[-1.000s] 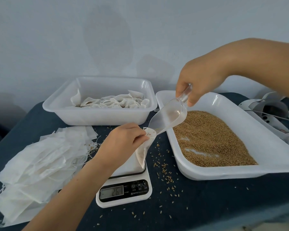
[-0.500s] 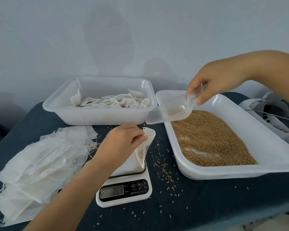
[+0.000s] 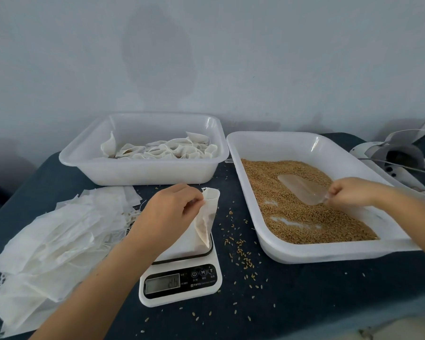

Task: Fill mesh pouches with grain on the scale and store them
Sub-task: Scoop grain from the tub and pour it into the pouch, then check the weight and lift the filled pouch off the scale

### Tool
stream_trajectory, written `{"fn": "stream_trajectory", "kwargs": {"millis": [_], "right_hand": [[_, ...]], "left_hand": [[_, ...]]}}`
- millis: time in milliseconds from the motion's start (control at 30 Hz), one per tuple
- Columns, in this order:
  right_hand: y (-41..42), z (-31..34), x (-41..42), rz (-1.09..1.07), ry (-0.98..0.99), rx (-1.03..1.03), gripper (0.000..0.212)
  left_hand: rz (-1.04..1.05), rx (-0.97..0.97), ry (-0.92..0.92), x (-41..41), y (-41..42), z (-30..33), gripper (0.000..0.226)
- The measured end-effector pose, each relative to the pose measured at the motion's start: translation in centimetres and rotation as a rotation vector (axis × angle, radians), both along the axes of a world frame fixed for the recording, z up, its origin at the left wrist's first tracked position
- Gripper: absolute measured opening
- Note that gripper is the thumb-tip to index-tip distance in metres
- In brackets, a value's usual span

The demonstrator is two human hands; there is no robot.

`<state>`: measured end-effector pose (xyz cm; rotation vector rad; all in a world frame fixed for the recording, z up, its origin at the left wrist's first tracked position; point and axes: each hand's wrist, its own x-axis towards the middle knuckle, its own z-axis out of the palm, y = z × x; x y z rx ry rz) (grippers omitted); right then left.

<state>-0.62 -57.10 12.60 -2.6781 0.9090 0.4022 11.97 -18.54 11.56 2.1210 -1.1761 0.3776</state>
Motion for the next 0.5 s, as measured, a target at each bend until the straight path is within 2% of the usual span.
{"fn": "stream_trajectory", "kwargs": {"millis": [167,233,267,333,400,433,500], "right_hand": [[0.4,-1.2,0.4,-0.006,0.079,-0.034,0.024],[0.8,-0.6,0.6,0.022,0.125,-0.114,0.041],[1.2,0.1,0.7,0.052,0.095,-0.172,0.052],[3.5,2.7,1.1,0.121,-0.140,-0.205,0.062],[7.3,5.8,1.8,0.290,-0.403,-0.107,0.067],[9.8,7.2,2.3,0.410,-0.458,-0.033,0.072],[14.6,8.9,3.5,0.630,-0.443,0.131,0.082]], "left_hand": [[0.009,0.007,0.040,0.3,0.2,-0.1,0.005],[-0.001,0.009,0.066,0.4,0.3,-0.2,0.007],[-0.011,0.003,0.075,0.5,0.4,-0.1,0.008],[-0.038,-0.021,0.097,0.6,0.6,0.3,0.009],[-0.083,-0.051,0.160,1.0,0.8,0.9,0.011],[-0.111,-0.064,0.211,1.2,0.9,1.3,0.014],[-0.160,-0.097,0.333,1.2,1.2,2.2,0.023]]}}
